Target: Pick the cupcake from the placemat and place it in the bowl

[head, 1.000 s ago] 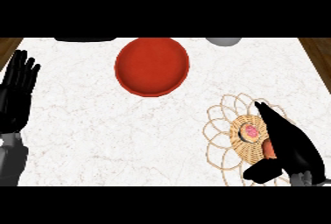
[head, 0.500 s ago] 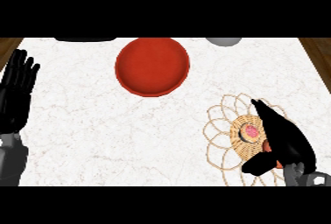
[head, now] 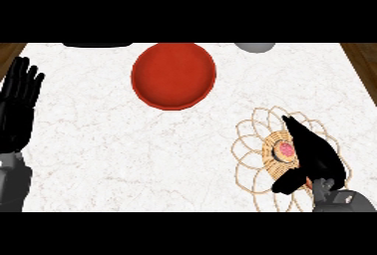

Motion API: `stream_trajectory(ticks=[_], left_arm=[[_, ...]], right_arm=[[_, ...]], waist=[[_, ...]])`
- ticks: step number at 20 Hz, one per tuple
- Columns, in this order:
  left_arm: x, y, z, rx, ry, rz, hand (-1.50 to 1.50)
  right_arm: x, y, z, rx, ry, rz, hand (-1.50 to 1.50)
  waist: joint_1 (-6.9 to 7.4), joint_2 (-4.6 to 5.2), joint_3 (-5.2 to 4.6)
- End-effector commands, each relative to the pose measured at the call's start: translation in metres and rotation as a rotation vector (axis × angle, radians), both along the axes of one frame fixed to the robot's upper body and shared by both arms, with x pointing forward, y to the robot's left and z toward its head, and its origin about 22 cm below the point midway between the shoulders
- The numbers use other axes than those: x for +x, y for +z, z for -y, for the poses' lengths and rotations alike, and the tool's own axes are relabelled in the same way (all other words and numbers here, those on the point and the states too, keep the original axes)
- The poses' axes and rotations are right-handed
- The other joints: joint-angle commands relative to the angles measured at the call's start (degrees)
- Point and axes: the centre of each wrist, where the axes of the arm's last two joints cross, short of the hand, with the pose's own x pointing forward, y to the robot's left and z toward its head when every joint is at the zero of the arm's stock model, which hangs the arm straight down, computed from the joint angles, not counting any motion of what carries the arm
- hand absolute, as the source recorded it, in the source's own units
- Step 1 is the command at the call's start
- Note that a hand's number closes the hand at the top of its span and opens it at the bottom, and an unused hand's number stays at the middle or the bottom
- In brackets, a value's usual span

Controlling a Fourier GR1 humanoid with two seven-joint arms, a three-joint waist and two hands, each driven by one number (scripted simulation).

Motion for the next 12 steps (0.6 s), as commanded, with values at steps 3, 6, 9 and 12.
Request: stream_trajectory(ticks=[3, 6, 9, 12], left_arm=[[0.000, -0.003, -0.013, -0.016, -0.006, 0.002, 0.00], [0.012, -0.002, -0.015, 0.004, -0.001, 0.016, 0.00], [0.008, -0.005, 0.007, -0.016, -0.005, -0.001, 0.00], [-0.008, 0.010, -0.012, 0.009, -0.016, 0.001, 0.00]], right_arm=[[0.004, -0.012, 0.005, 0.002, -0.027, -0.042, -1.50], [0.023, -0.022, 0.018, -0.001, -0.060, -0.053, -1.50], [0.015, -0.042, 0.000, -0.007, -0.071, -0.068, -1.50], [0.002, -0.051, 0.012, -0.049, -0.047, -0.068, -1.50]], waist=[[-0.09, 0.00, -0.01], [-0.08, 0.07, -0.01], [-0.06, 0.01, 0.00], [0.06, -0.04, 0.01]])
